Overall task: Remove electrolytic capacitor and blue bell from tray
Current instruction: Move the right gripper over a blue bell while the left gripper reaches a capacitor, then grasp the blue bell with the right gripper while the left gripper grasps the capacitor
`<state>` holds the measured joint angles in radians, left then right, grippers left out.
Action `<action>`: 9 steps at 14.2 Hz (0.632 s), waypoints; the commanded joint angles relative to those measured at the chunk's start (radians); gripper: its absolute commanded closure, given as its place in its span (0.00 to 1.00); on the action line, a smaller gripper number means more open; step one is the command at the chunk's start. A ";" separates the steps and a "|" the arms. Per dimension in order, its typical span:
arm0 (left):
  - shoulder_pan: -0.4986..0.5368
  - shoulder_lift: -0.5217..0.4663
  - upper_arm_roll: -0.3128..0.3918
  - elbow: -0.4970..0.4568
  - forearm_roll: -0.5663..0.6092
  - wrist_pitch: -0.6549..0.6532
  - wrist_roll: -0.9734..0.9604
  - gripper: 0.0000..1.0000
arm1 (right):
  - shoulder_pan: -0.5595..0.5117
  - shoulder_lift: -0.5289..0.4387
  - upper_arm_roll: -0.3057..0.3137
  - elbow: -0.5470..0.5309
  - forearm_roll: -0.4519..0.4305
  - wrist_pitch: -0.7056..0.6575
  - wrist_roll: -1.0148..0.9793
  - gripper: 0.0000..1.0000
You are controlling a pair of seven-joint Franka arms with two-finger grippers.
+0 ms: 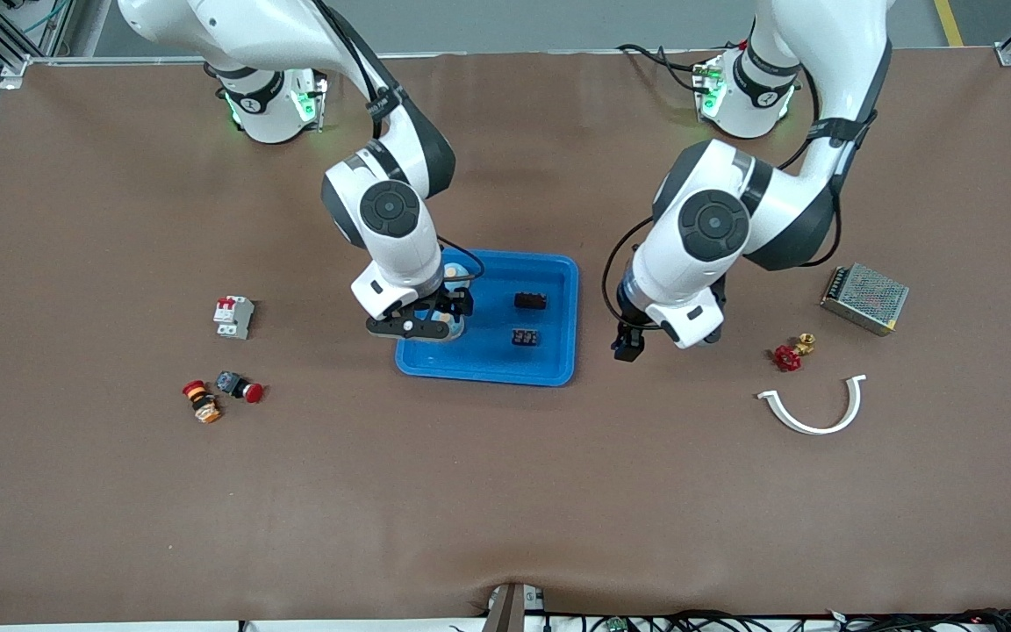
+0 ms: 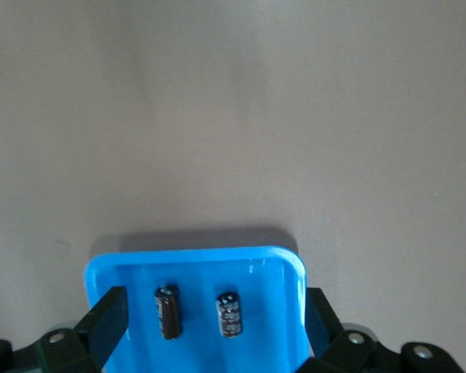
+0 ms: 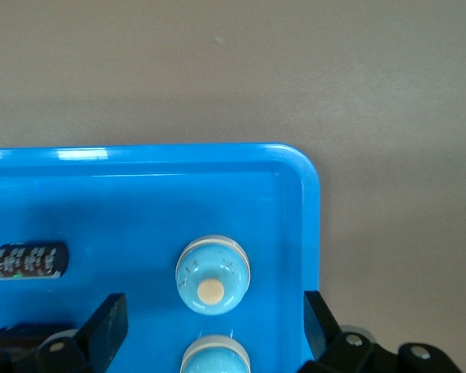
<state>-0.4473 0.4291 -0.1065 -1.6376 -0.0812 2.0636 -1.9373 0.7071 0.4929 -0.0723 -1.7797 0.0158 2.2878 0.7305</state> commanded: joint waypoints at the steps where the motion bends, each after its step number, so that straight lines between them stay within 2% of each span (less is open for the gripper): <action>1: -0.043 0.094 0.007 0.083 -0.008 0.019 -0.110 0.00 | 0.008 0.039 -0.004 0.002 0.001 0.036 -0.025 0.00; 3: -0.086 0.132 0.011 0.099 0.020 0.033 -0.124 0.00 | 0.028 0.062 -0.004 0.003 -0.004 0.042 -0.025 0.00; 9: -0.129 0.243 0.014 0.193 0.029 0.055 -0.210 0.00 | 0.035 0.116 -0.004 0.002 -0.008 0.091 -0.025 0.00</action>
<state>-0.5514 0.6311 -0.1024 -1.5001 -0.0717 2.1185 -2.1208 0.7334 0.5965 -0.0708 -1.7795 0.0148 2.3641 0.7139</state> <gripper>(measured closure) 0.000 0.000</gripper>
